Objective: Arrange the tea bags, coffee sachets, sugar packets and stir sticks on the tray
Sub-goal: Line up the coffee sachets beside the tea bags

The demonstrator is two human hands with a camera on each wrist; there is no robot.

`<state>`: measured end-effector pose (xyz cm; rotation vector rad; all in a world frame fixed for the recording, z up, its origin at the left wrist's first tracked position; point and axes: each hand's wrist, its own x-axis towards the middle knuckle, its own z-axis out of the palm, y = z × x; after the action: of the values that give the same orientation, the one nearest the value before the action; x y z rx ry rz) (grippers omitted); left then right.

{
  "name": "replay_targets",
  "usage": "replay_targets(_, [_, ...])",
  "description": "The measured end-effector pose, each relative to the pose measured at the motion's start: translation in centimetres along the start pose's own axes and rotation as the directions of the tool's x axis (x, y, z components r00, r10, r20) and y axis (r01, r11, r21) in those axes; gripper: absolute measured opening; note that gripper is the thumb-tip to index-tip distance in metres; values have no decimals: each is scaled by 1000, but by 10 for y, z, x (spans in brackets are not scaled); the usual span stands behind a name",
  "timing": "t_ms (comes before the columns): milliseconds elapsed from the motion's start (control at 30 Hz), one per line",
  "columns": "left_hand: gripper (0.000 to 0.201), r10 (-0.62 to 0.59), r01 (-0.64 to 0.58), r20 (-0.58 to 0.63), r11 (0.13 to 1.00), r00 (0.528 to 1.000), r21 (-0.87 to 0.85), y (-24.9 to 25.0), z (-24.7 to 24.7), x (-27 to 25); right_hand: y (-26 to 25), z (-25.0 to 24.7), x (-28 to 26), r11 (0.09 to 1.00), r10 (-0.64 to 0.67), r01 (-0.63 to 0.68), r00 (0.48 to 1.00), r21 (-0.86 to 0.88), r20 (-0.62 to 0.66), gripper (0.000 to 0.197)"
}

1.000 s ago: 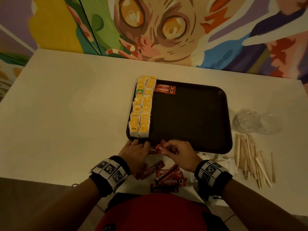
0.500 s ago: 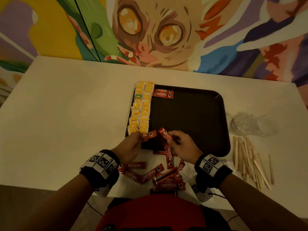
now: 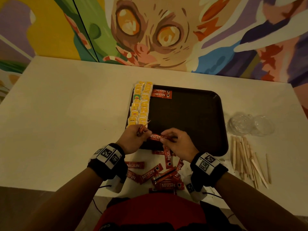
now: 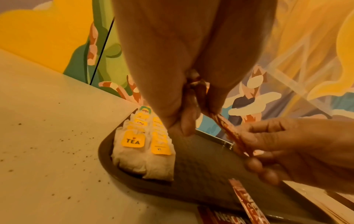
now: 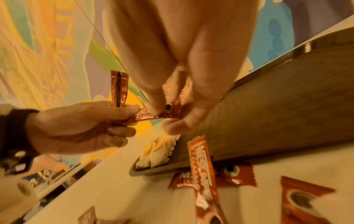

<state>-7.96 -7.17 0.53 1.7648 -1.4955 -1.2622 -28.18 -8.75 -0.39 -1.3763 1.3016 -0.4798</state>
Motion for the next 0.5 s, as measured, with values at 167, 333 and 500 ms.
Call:
replay_targets(167, [25,-54,46,-72,993,996,-104,-5,-6,2,18,-3,-6,898,152,-176,984,-402,-92,20])
replay_targets(333, [25,-101,101,-2,988,995,-119,-7,-9,5,30,6,-9,677,258,-230,964,-699,-68,40])
replay_targets(500, [13,-73,66,-23,969,997,-239,0,-4,2,24,10,-12,604,215,-168,976,-779,-44,30])
